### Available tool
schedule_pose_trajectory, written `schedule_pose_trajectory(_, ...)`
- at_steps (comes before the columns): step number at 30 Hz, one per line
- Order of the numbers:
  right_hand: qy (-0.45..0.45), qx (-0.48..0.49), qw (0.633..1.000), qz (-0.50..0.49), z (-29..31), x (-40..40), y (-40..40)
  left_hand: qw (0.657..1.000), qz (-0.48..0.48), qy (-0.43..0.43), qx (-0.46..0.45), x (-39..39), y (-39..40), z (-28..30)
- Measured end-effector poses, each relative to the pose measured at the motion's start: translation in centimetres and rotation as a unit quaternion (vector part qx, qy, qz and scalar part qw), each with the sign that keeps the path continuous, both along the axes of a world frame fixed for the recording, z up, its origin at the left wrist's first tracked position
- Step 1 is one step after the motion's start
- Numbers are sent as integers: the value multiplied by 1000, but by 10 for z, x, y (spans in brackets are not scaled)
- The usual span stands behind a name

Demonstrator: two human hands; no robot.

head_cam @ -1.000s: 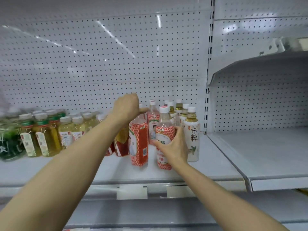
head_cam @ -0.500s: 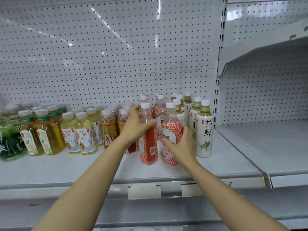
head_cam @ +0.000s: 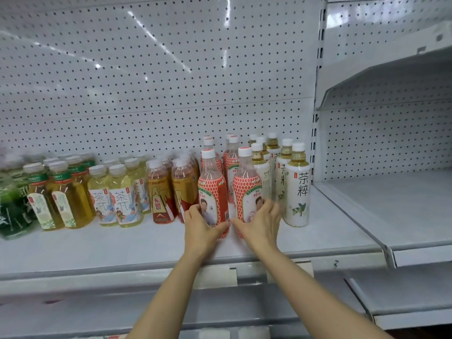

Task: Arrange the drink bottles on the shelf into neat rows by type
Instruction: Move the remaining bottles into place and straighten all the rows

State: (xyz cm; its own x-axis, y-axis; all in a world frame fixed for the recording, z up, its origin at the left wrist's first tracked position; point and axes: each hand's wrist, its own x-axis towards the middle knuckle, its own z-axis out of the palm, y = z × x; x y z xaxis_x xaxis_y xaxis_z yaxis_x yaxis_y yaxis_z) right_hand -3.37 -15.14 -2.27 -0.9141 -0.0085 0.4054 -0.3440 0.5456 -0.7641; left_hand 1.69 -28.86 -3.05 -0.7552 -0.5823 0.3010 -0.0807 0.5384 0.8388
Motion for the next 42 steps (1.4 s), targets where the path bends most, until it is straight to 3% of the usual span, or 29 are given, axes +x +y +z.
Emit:
schedule_pose_trajectory(4, -65, -91, 985, 130, -6, -4, 8, 999, -24, -4, 24, 1, 8, -2)
schedule_pose_trajectory(11, -39, 16, 999, 18, 1, -8, -12, 1000, 31, -1, -6, -5, 16, 3)
schedule_pose_trajectory(17, -40, 6, 999, 20, 2, -13, -13, 999, 32, 3, -30, -11, 8, -2)
schedule_pose_trajectory(27, -17, 23, 998, -60, 5, -17, -36, 998, 49, 3, -43, -36, 5, 3)
schedule_pose_trajectory(33, 33, 40, 997, -63, 4, -23, -35, 993, 21, 80, -85, -33, 25, 8)
schedule_pose_trajectory(42, 17, 69, 994, -86, 8, -43, -44, 994, 48, 37, -94, -59, 27, 14)
